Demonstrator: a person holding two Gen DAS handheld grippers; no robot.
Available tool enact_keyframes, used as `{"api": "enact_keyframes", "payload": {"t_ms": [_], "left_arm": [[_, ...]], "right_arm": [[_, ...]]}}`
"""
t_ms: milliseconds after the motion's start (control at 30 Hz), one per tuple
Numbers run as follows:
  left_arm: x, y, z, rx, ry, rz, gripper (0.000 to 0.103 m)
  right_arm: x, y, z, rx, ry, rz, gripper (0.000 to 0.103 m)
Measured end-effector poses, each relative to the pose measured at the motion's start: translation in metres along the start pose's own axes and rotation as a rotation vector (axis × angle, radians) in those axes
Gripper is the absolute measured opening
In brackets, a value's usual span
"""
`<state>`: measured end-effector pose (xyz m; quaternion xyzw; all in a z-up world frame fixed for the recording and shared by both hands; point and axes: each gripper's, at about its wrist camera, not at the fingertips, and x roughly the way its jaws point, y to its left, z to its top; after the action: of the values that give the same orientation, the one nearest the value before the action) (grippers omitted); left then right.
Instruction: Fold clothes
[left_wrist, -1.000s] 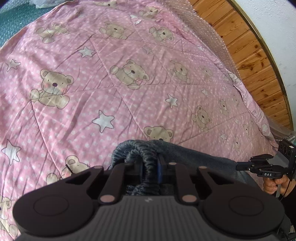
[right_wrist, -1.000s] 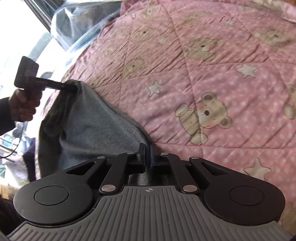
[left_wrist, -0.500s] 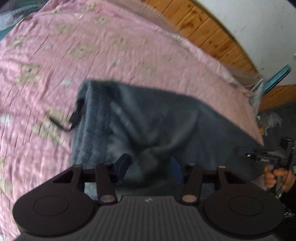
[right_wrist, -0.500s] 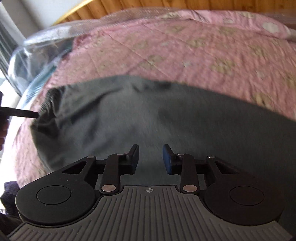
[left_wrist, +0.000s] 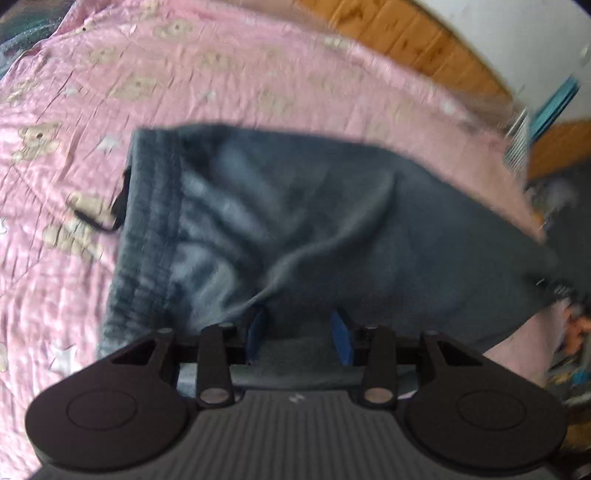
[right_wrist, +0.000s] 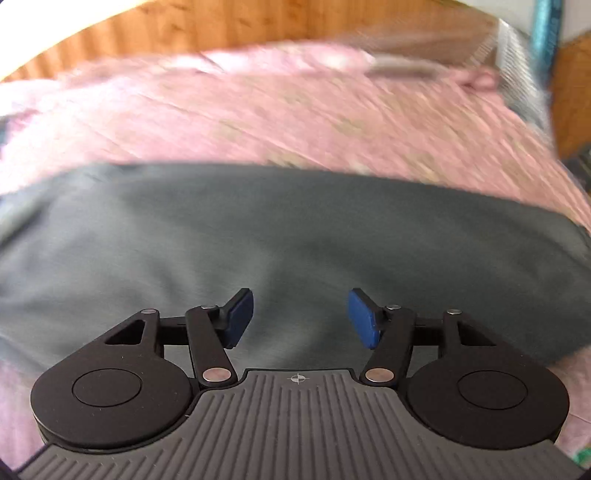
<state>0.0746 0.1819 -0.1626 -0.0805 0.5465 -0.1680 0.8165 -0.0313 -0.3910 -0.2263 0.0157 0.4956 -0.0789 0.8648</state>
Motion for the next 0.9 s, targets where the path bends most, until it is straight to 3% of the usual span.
{"api": "enact_keyframes", "payload": {"t_ms": [33, 67, 133, 167, 267, 333, 367, 433, 533, 567, 600, 667, 800, 833, 900], "left_arm": [[0.001, 0.005, -0.005, -0.012, -0.002, 0.023, 0.026], [-0.001, 0.010, -0.008, -0.038, 0.001, 0.039, 0.021], [-0.009, 0.018, -0.010, -0.106, 0.008, 0.103, 0.015], [-0.013, 0.016, -0.010, -0.121, 0.002, 0.128, 0.016], [-0.025, -0.007, -0.007, -0.152, -0.028, 0.177, 0.034], [-0.026, -0.032, -0.001, -0.155, -0.049, 0.170, 0.034], [-0.023, -0.047, 0.004, -0.151, -0.053, 0.170, 0.035], [-0.015, -0.082, 0.012, -0.132, -0.055, 0.171, 0.035], [0.002, -0.147, 0.020, -0.077, -0.044, 0.156, 0.037], [0.006, -0.169, 0.020, -0.057, -0.039, 0.151, 0.037], [0.011, -0.185, 0.019, -0.044, -0.033, 0.145, 0.037], [0.023, -0.213, 0.018, -0.025, -0.020, 0.130, 0.037], [0.046, -0.269, 0.016, 0.015, 0.007, 0.101, 0.042], [0.051, -0.283, 0.016, 0.025, 0.013, 0.094, 0.043], [0.063, -0.311, 0.015, 0.045, 0.026, 0.079, 0.043]], "right_arm": [[0.000, -0.008, -0.001, 0.013, -0.007, -0.026, 0.060], [-0.001, -0.026, -0.007, 0.051, -0.022, -0.022, 0.070], [-0.010, -0.071, -0.021, 0.154, -0.055, 0.020, 0.061], [-0.017, -0.088, -0.022, 0.190, -0.062, 0.026, 0.054], [-0.043, -0.147, -0.020, 0.291, -0.161, 0.005, 0.061], [-0.050, -0.186, -0.011, 0.354, -0.231, -0.044, 0.065], [-0.048, -0.208, -0.005, 0.384, -0.253, -0.075, 0.075], [-0.029, -0.242, 0.013, 0.397, -0.234, -0.122, 0.079], [0.012, -0.276, 0.043, 0.364, -0.138, -0.129, 0.057], [0.029, -0.284, 0.051, 0.335, -0.085, -0.101, 0.036], [0.042, -0.289, 0.058, 0.305, -0.053, -0.067, 0.029], [0.048, -0.298, 0.068, 0.256, -0.072, -0.013, 0.020], [0.022, -0.318, 0.076, 0.303, -0.240, 0.056, 0.016], [0.023, -0.322, 0.076, 0.314, -0.252, 0.068, 0.016], [0.046, -0.325, 0.075, 0.296, -0.182, 0.073, 0.020]]}}
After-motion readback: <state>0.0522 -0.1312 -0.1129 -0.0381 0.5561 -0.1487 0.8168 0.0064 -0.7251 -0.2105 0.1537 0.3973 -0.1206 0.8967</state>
